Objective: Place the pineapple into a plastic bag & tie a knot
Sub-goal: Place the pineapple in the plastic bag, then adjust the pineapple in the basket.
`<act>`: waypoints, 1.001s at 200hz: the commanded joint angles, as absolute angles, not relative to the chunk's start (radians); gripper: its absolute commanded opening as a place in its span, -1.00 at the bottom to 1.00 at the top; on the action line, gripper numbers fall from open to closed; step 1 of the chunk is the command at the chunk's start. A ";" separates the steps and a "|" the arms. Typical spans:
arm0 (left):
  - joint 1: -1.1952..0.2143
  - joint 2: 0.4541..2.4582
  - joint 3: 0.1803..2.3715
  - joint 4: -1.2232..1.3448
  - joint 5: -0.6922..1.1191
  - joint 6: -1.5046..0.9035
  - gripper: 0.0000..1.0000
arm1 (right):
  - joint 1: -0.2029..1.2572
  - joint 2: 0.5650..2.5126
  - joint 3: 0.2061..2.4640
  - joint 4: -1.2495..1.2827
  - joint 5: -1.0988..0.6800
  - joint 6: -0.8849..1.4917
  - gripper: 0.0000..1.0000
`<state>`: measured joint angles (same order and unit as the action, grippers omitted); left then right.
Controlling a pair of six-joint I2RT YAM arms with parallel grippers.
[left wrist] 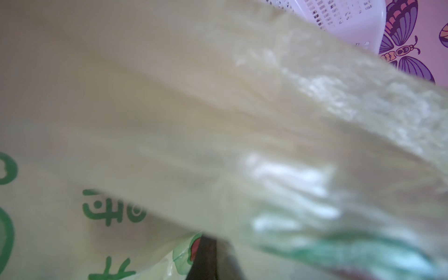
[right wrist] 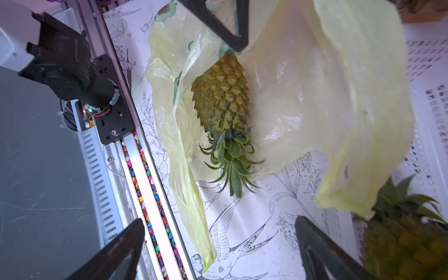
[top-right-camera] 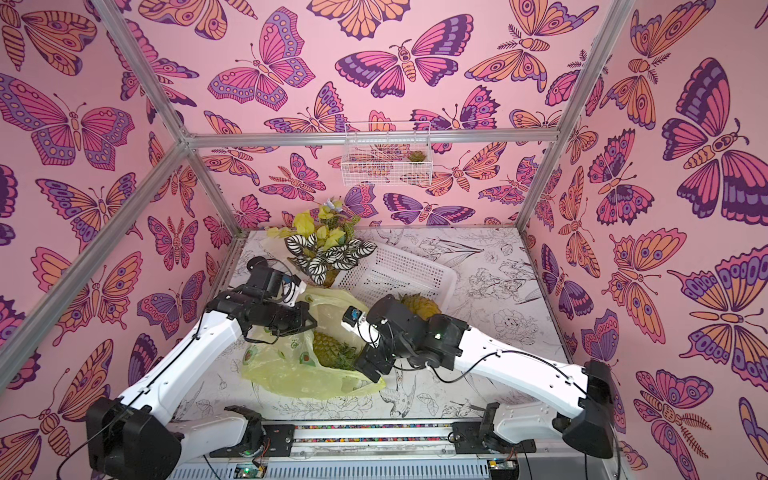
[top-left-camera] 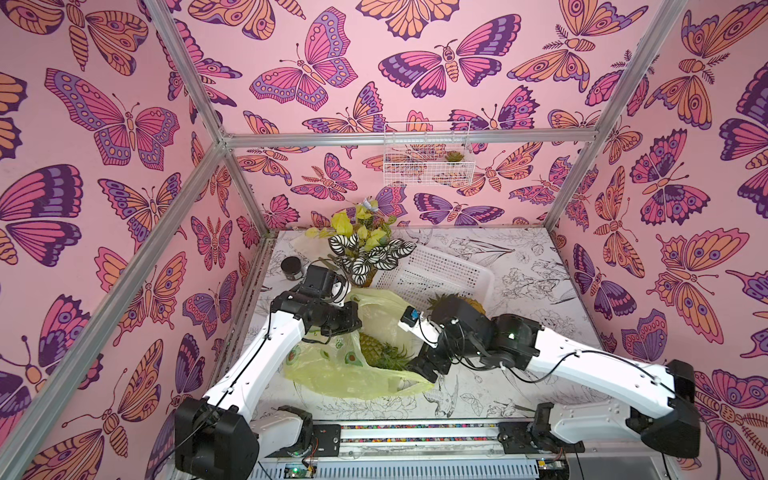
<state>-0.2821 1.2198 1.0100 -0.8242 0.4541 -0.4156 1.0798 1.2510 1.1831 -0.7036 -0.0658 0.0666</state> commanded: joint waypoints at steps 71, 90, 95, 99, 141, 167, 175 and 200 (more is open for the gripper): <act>-0.282 1.245 1.009 -0.811 0.477 -0.396 -1.00 | 0.716 1.702 1.759 -1.256 0.251 0.136 0.82; -0.283 1.247 1.009 -0.814 0.479 -0.396 -1.00 | 0.683 1.851 1.884 -1.330 0.266 0.114 0.83; -0.283 1.247 1.008 -0.814 0.481 -0.396 -1.00 | 0.678 1.893 1.925 -1.357 0.258 0.111 0.83; -0.282 1.247 1.008 -0.814 0.482 -0.396 -1.00 | 0.674 1.928 1.965 -1.382 0.247 0.108 0.84; -0.284 1.250 0.997 -0.825 0.478 -0.394 -1.00 | 0.645 2.214 2.183 -1.453 0.165 0.069 0.82; -0.283 1.259 1.000 -0.842 0.473 -0.394 -1.00 | 0.622 2.308 2.211 -1.437 0.144 0.065 0.77; -0.283 1.262 1.001 -0.846 0.472 -0.395 -1.00 | 0.615 2.323 2.212 -1.427 0.121 0.066 0.73; -0.283 1.290 1.010 -0.847 0.471 -0.397 -1.00 | 0.614 2.375 2.207 -1.396 0.095 0.051 0.66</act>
<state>-0.2821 1.2572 1.0100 -0.8165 0.4709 -0.4084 0.6228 2.3440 2.1807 -1.3842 0.1410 0.0731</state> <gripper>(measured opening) 0.040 0.848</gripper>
